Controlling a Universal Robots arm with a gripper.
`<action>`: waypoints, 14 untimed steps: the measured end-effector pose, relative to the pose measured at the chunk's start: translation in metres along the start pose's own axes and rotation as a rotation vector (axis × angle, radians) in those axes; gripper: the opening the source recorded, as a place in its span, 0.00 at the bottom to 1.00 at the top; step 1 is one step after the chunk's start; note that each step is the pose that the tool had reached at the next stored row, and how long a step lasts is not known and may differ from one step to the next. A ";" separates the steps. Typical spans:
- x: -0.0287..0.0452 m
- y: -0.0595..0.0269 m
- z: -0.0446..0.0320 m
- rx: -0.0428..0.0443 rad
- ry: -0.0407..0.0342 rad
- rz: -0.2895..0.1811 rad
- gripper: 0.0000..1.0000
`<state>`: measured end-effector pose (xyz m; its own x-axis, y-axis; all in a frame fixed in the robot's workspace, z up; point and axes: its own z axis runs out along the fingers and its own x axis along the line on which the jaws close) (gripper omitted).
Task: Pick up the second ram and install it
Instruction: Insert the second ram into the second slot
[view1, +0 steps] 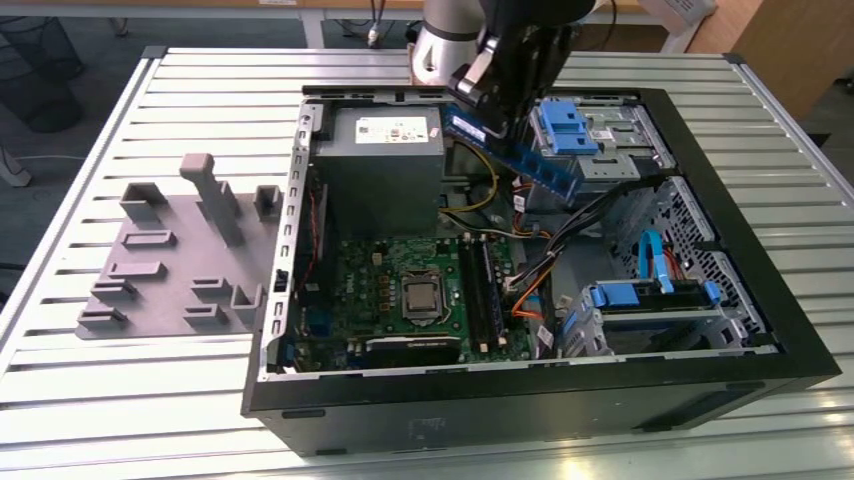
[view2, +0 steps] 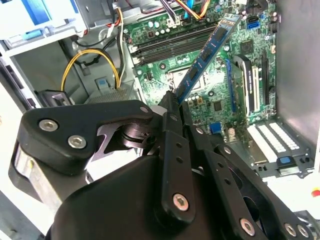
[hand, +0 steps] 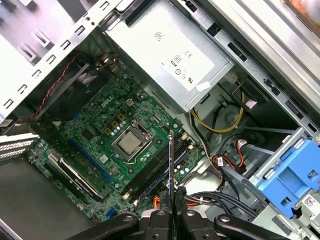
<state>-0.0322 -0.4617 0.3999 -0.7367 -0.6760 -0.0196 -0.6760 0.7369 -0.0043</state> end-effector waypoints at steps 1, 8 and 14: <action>0.0000 0.0000 0.0001 0.0001 0.0000 0.008 0.14; 0.0000 0.0000 0.0003 0.0012 0.0002 0.060 0.14; 0.0000 0.0000 0.0004 0.0020 0.0004 0.107 0.14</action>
<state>-0.0322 -0.4617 0.3994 -0.8045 -0.5936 -0.0197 -0.5936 0.8047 -0.0042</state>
